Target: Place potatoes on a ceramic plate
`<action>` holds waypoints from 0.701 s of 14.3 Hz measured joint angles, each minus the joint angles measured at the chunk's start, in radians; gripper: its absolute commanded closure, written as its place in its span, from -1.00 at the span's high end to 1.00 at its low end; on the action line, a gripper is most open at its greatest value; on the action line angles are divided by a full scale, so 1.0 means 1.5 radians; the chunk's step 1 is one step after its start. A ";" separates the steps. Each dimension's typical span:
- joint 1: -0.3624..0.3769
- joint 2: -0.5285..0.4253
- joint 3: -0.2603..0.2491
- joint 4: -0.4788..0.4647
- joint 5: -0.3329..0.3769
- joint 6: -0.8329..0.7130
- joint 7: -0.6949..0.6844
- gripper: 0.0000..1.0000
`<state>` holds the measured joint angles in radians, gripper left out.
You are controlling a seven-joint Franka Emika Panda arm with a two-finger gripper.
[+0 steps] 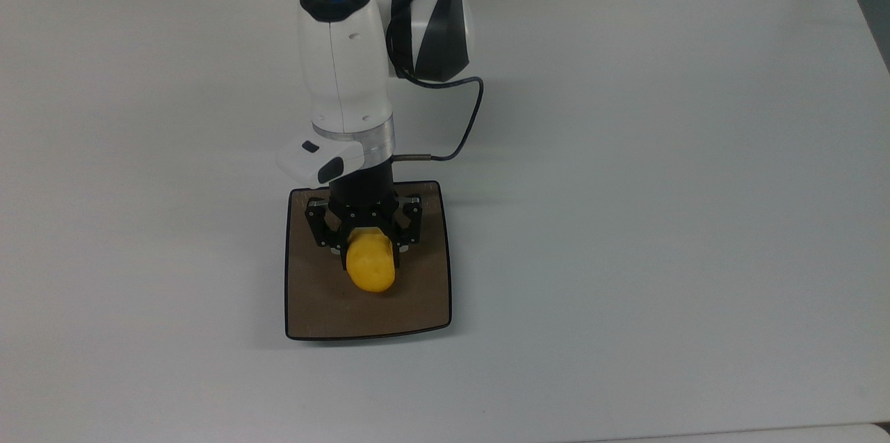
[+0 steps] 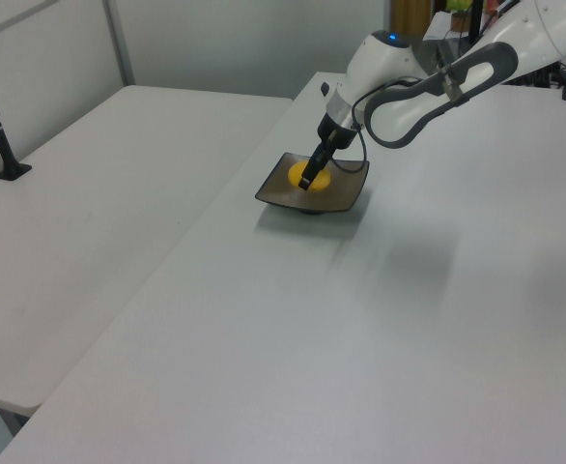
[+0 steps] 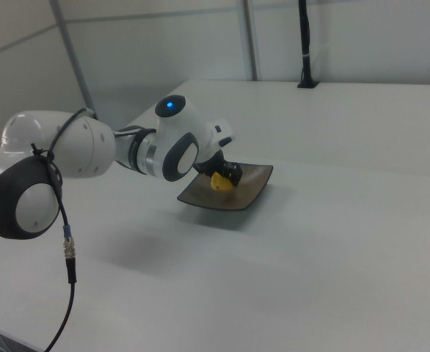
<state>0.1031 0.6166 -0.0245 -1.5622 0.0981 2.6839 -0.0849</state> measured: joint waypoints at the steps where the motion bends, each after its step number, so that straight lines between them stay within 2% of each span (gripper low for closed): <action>1: 0.000 0.006 0.000 0.005 0.000 0.000 0.000 0.27; 2: 0.001 0.011 0.000 0.009 0.000 0.000 0.001 0.79; 3: 0.001 0.013 0.000 0.013 0.000 0.000 0.001 1.00; 10: 0.002 0.013 0.000 0.019 0.000 0.000 0.002 1.00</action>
<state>0.1054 0.6364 -0.0245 -1.5330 0.0978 2.6839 -0.0814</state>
